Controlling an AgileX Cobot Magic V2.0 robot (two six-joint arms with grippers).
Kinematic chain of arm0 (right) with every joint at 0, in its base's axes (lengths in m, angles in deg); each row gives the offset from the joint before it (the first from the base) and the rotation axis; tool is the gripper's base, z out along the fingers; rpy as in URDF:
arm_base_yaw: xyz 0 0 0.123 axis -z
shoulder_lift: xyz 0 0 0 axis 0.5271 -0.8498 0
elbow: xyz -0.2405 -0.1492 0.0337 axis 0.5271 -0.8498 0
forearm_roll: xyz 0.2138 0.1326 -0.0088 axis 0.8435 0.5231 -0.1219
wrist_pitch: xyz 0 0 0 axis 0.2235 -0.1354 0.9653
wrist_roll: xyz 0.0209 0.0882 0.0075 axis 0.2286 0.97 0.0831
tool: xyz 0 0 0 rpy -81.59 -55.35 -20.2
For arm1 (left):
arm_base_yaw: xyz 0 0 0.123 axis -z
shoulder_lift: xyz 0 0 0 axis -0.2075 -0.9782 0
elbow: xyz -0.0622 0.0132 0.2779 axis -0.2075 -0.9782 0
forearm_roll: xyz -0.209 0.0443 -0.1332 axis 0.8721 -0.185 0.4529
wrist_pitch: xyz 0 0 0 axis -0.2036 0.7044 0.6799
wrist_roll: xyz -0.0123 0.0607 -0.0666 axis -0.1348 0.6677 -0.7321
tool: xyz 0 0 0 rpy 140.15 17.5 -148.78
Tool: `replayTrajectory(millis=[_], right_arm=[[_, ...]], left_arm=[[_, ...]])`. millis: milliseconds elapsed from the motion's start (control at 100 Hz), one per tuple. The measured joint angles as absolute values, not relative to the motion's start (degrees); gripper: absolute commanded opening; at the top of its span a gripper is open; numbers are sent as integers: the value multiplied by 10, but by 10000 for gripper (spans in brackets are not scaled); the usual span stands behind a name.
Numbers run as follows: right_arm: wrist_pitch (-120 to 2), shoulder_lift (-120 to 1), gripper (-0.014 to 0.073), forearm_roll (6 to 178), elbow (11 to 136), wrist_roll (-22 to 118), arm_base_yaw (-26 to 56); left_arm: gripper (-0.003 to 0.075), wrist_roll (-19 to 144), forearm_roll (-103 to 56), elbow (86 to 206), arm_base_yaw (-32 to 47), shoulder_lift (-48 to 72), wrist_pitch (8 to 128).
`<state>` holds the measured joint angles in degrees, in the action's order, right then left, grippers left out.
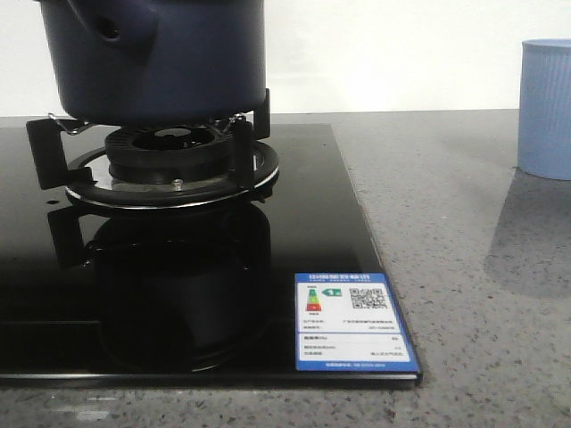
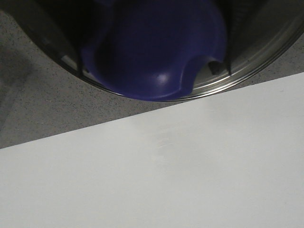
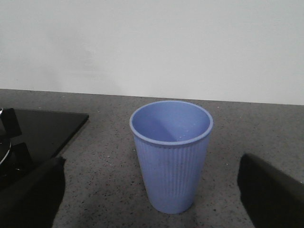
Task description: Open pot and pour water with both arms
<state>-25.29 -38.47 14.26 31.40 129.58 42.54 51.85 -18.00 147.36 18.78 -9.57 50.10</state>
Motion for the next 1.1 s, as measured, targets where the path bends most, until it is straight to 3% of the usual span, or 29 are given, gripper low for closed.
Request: replayTrajectory(millis=[550,620,770,1100], right_arm=[[-254,-385,644,140,314,1296,425],[-254,-385,644,140,314,1296,425],[-254,-385,644,140,314,1296,425],[-255,-385,644,140,314,1296,416]], left_arm=[[360,518,-180,1473,188,-98,521],[394,518,-180,1473,188,-102,517],[566,518,-179,1473,188,-103,515],[576,518,-180,1473,186,-52,520]])
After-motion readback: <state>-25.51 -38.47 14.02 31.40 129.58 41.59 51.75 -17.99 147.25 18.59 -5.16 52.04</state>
